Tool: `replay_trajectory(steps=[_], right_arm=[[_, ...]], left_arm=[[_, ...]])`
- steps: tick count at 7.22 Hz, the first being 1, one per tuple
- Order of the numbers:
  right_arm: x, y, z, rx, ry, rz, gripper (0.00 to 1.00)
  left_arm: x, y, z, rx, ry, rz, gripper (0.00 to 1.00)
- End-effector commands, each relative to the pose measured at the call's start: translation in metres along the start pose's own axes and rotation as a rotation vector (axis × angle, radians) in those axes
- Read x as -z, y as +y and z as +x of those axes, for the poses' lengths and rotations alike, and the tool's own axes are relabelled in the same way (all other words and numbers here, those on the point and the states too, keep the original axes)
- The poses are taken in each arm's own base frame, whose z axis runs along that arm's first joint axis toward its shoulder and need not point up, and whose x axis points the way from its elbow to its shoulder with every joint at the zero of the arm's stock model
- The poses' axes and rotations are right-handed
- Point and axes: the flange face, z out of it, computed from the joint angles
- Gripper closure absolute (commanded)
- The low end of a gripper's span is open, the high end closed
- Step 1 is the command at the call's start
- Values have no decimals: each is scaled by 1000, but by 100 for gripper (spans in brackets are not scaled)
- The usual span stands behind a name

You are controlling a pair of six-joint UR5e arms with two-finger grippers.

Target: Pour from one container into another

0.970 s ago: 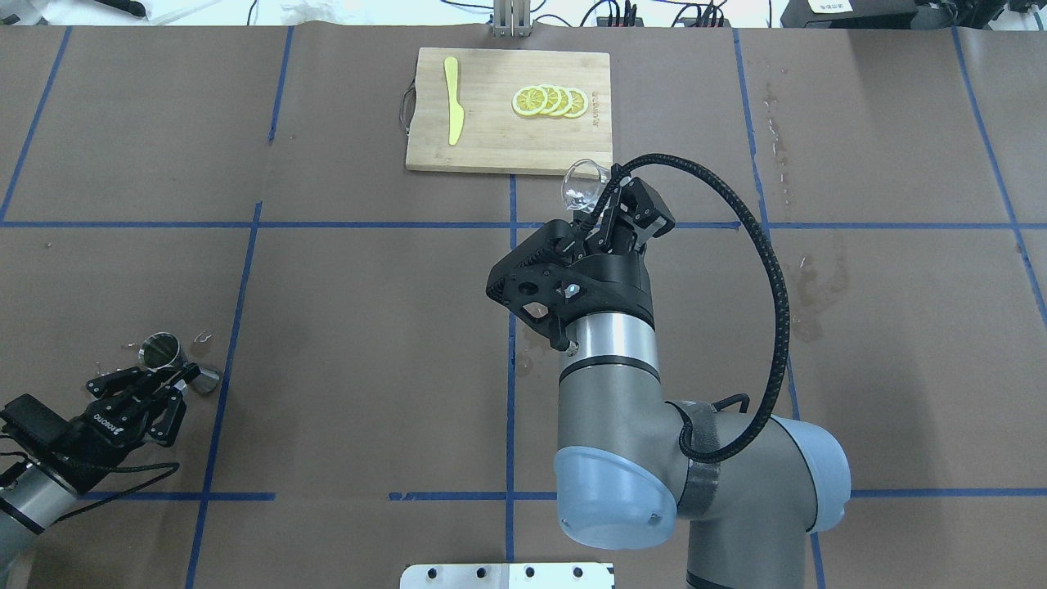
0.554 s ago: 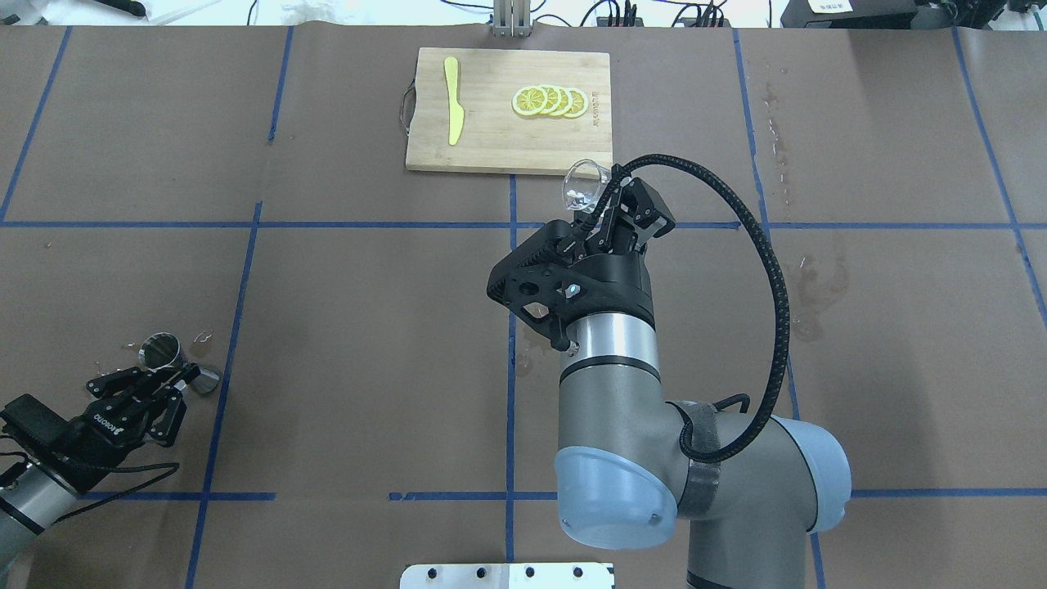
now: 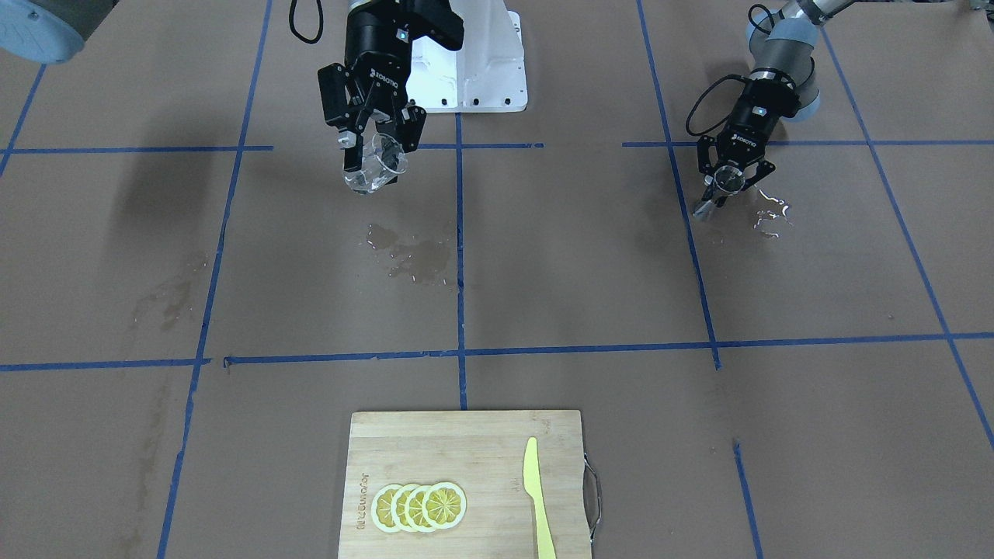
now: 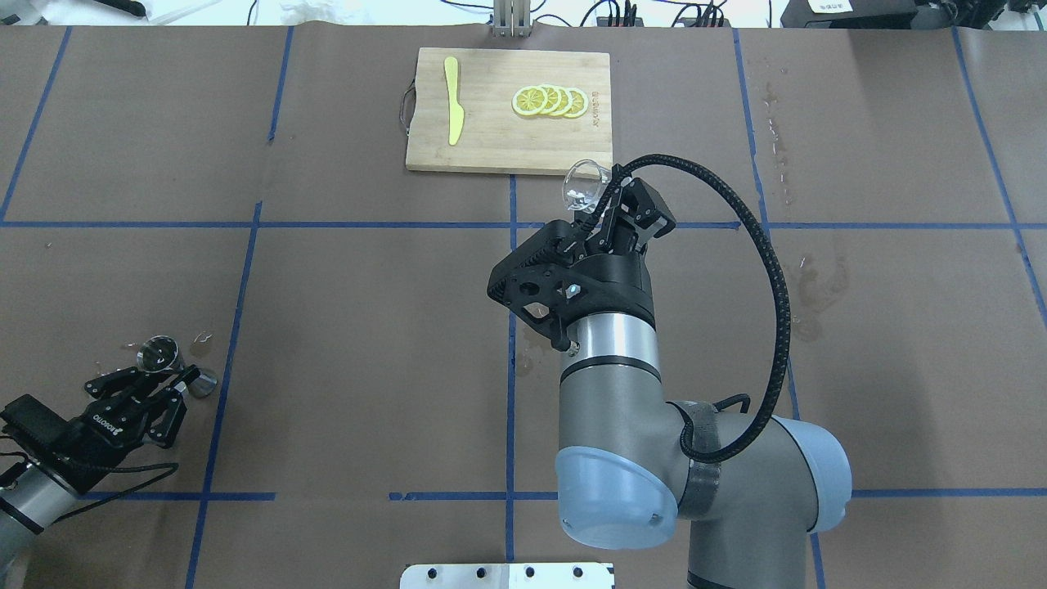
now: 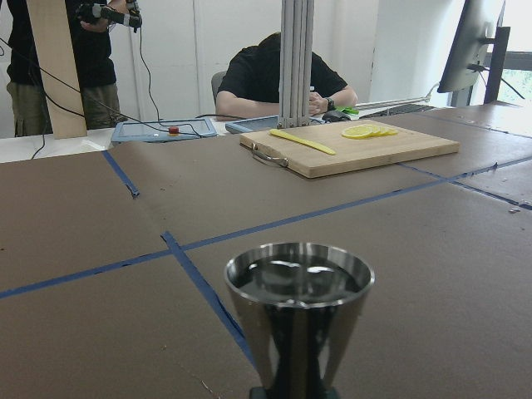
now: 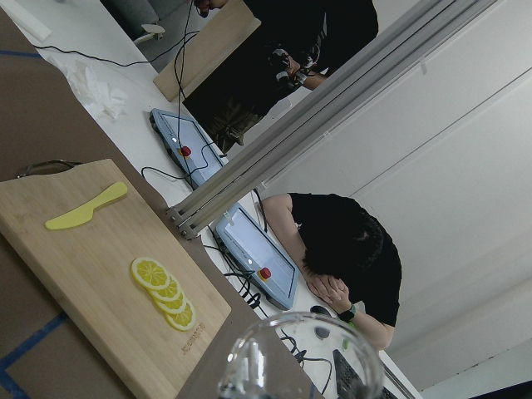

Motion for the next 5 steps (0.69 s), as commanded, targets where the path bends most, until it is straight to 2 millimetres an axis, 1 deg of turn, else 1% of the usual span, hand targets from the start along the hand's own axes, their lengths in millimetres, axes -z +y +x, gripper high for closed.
replay_trajectory(steps=[1,2,3,4,5], right_arm=[[0,0,0,-2,0,0,100],[0,0,0,-2,0,0,100],[0,0,0,-2,0,0,100],[0,0,0,-2,0,0,100],[0,0,0,-2,0,0,100]], left_arm=[[0,0,0,0,0,0,65],[0,0,0,2,0,1,64],[0,1,0,-1,-1,-1,60],[0,0,0,2,0,1,52],[0,0,0,2,0,1,37]])
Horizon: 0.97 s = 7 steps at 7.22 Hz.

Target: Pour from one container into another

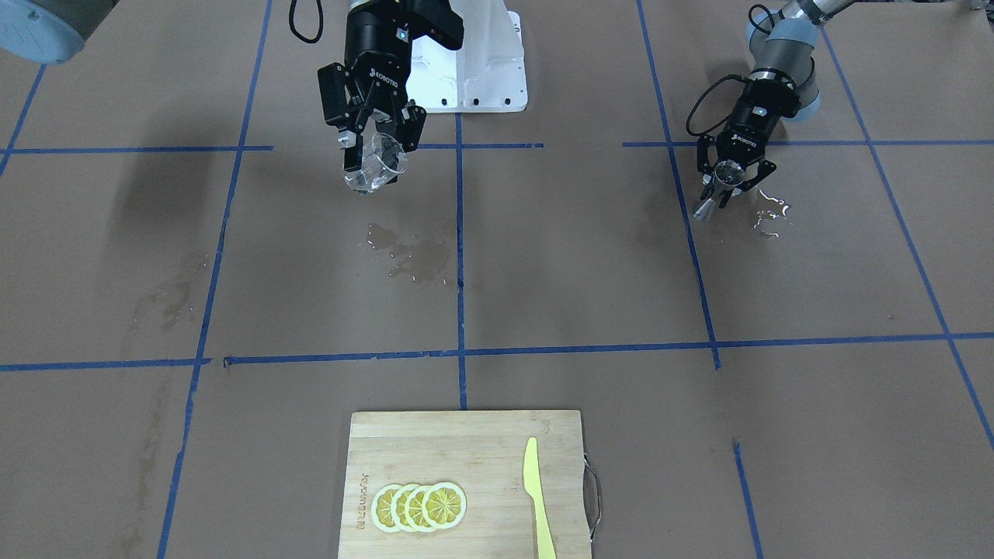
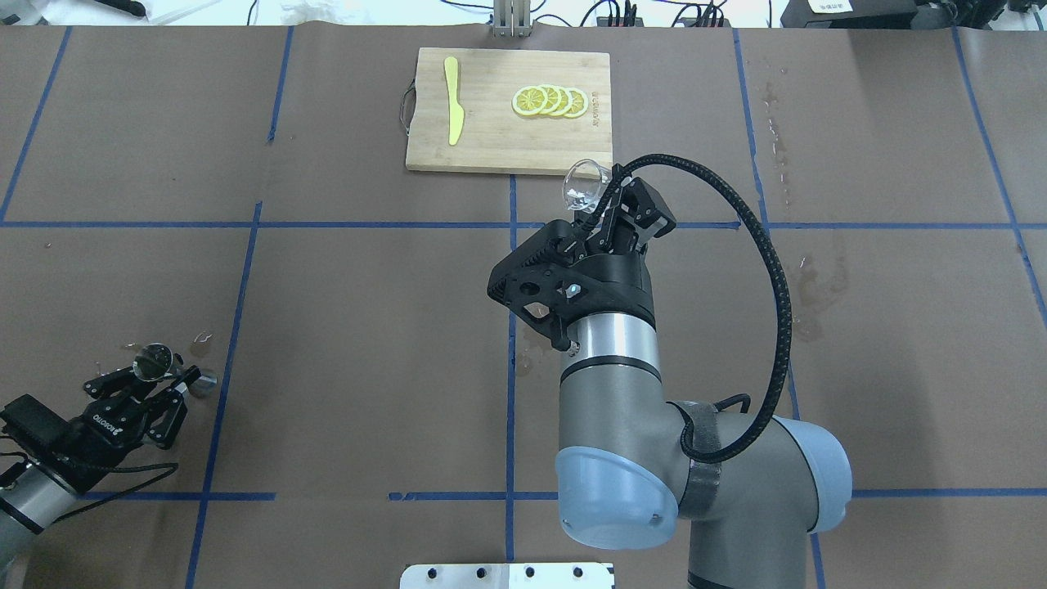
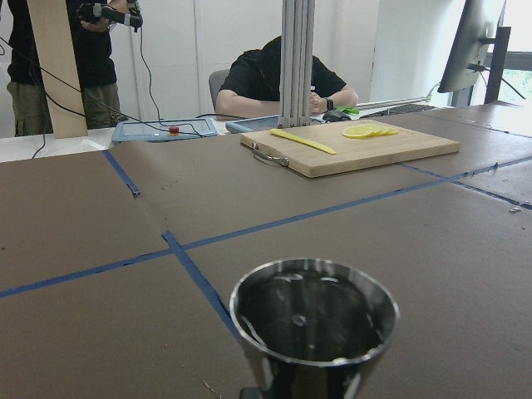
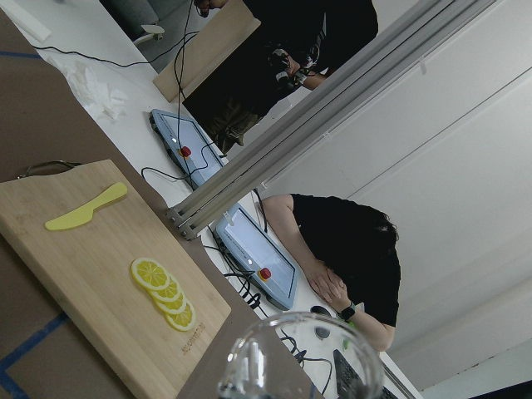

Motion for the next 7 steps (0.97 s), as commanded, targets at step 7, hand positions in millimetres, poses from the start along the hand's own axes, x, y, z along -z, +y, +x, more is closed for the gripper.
replay_trajectory(steps=[7], right_arm=[[2,-2,4,-7,-2,4,100]], left_arm=[[1,-22,3,68,-14,75,1]])
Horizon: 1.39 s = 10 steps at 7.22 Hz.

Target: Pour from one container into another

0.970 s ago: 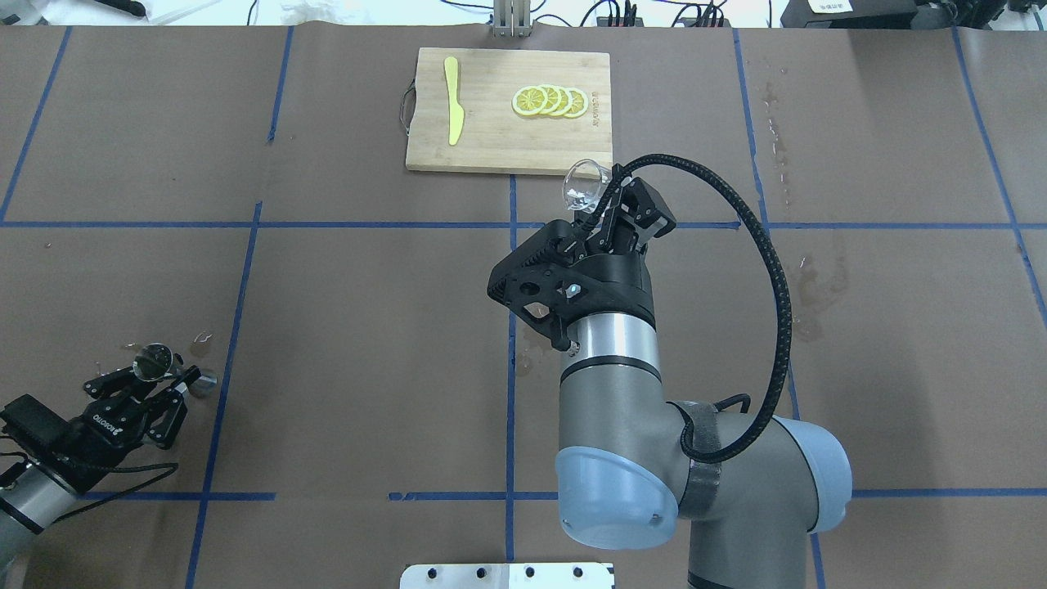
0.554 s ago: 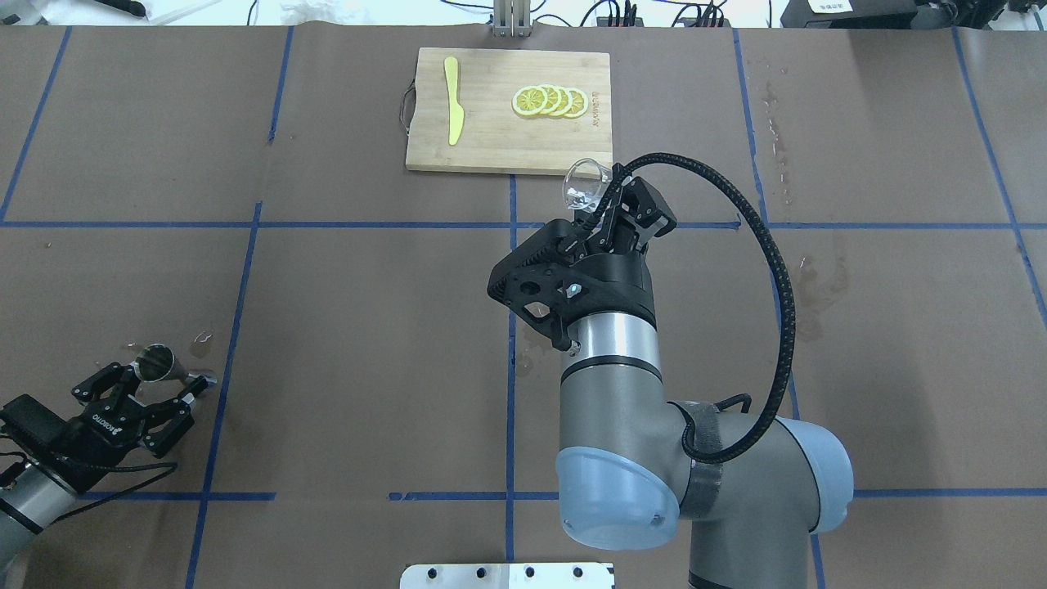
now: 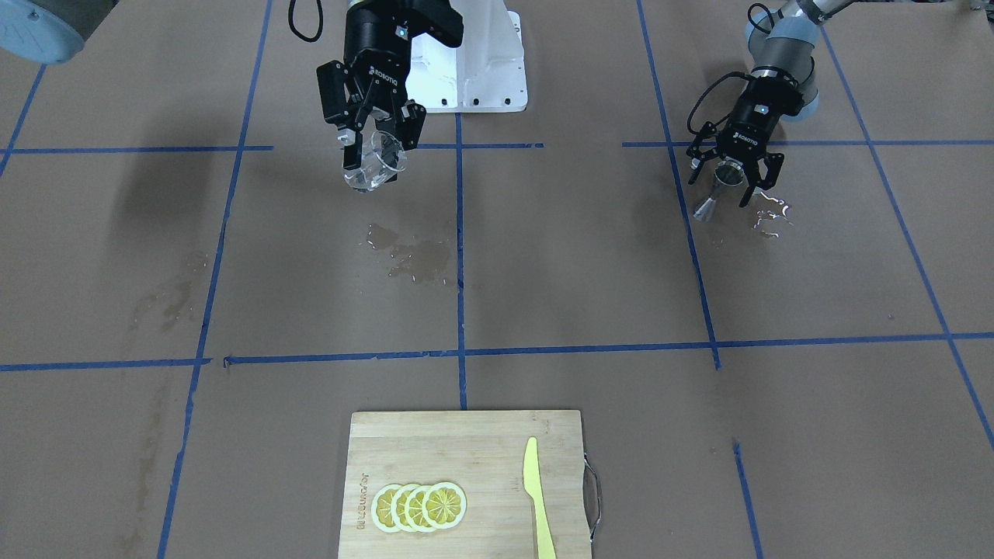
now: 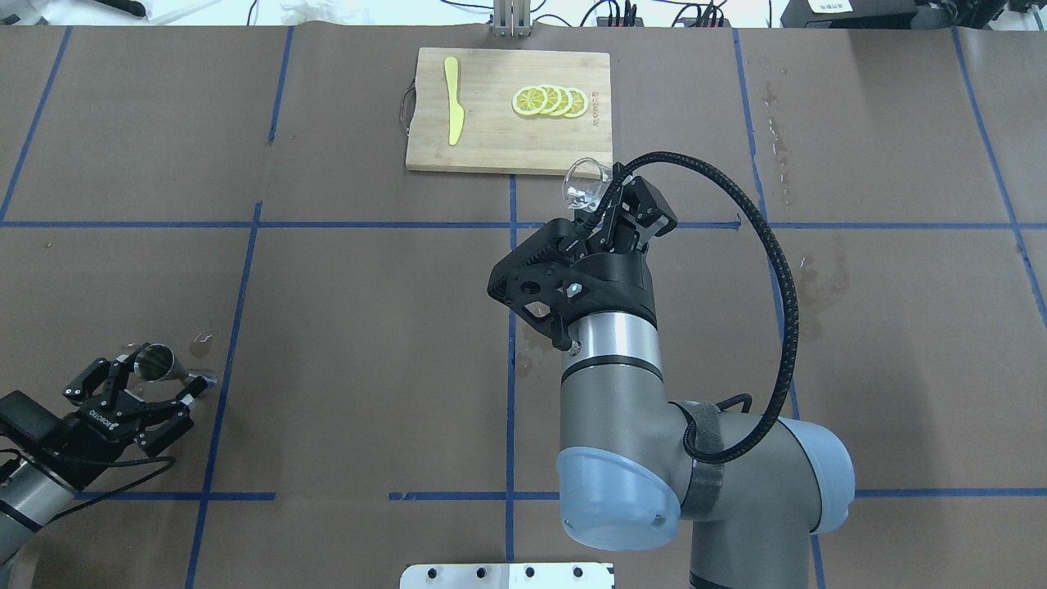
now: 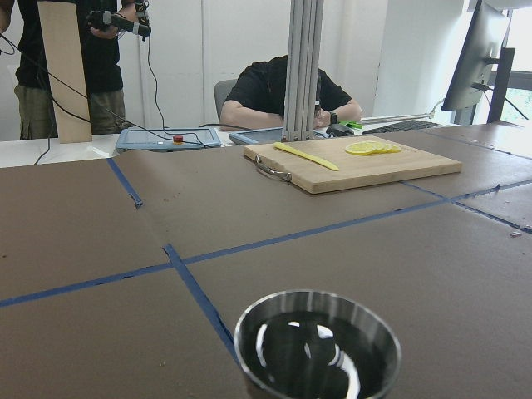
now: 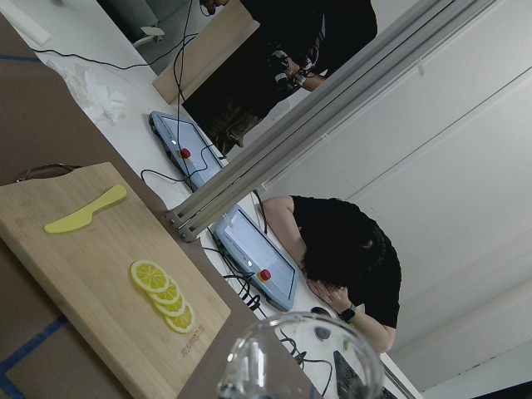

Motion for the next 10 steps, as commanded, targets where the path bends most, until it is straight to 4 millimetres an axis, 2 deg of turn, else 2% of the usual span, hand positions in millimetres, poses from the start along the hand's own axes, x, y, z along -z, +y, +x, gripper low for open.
replay_trajectory(steps=[1,4,5,6,7,8,10], right_arm=[[0,0,1,0,0,1,100],[1,-1,1,-2,-1,1,100],[1,-1,1,-2,-1,1,100],[1,-1,1,-2,-1,1,100],[1,-1,1,-2,-1,1,100],[1,-1,1,-1,-2,2,100],[1,-1,1,-3,-2,2,100]], left_arm=[[1,-13,3,29,-2,42,1],[4,-25,2,73,-10,93,1],[12,-35,-6,52,-3,101,0],[30,-50,-21,20,11,123,0],[38,-56,-31,-10,13,135,0],[36,-63,-40,-28,46,129,1],[25,-90,-74,-171,91,116,1]])
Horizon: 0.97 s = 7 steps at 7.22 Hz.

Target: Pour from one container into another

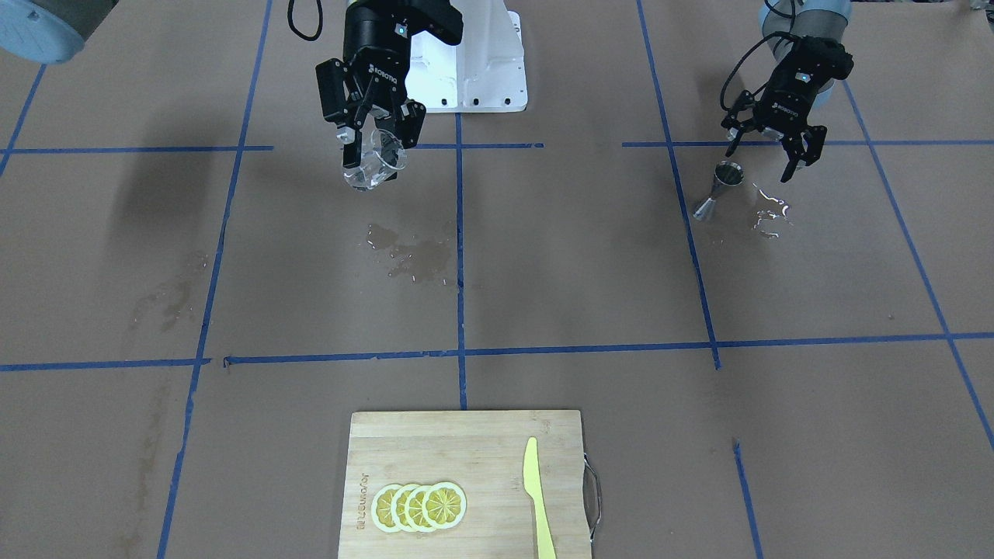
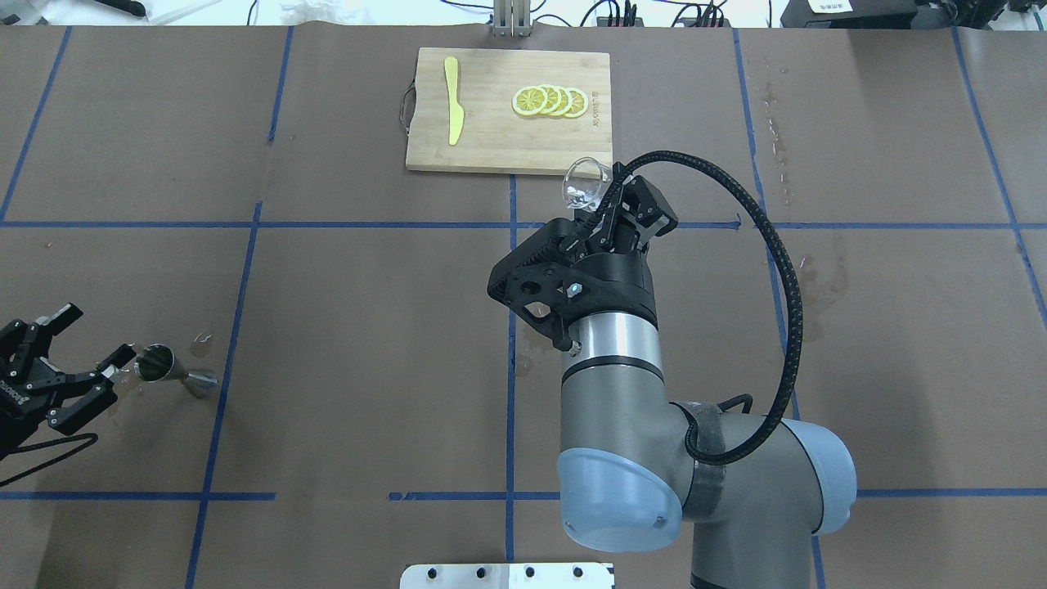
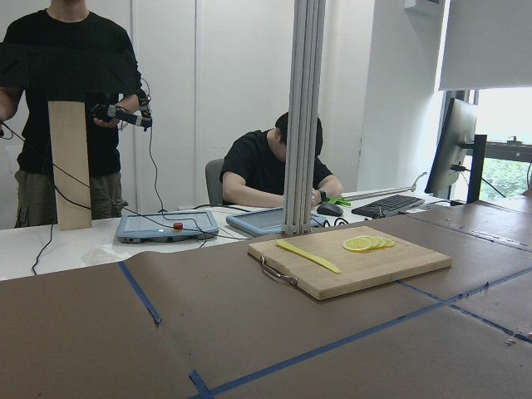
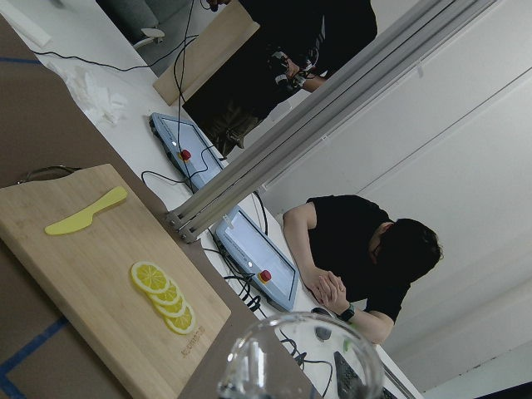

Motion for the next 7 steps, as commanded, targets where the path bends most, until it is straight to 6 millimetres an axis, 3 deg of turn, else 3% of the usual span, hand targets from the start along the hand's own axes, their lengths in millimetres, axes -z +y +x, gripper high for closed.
replay_trajectory(steps=[1,4,5,7], right_arm=[[0,0,0,-1,0,0,100],[-1,1,0,0,2,-1,100],[-1,1,0,1,2,-1,100],[0,2,0,2,0,-1,100]], left_arm=[[-13,-26,-41,-168,72,-54,1],[-41,-76,-128,-408,60,-271,1],[-55,-85,-147,-406,43,-355,1],[-60,-94,-193,-392,-34,-552,1]])
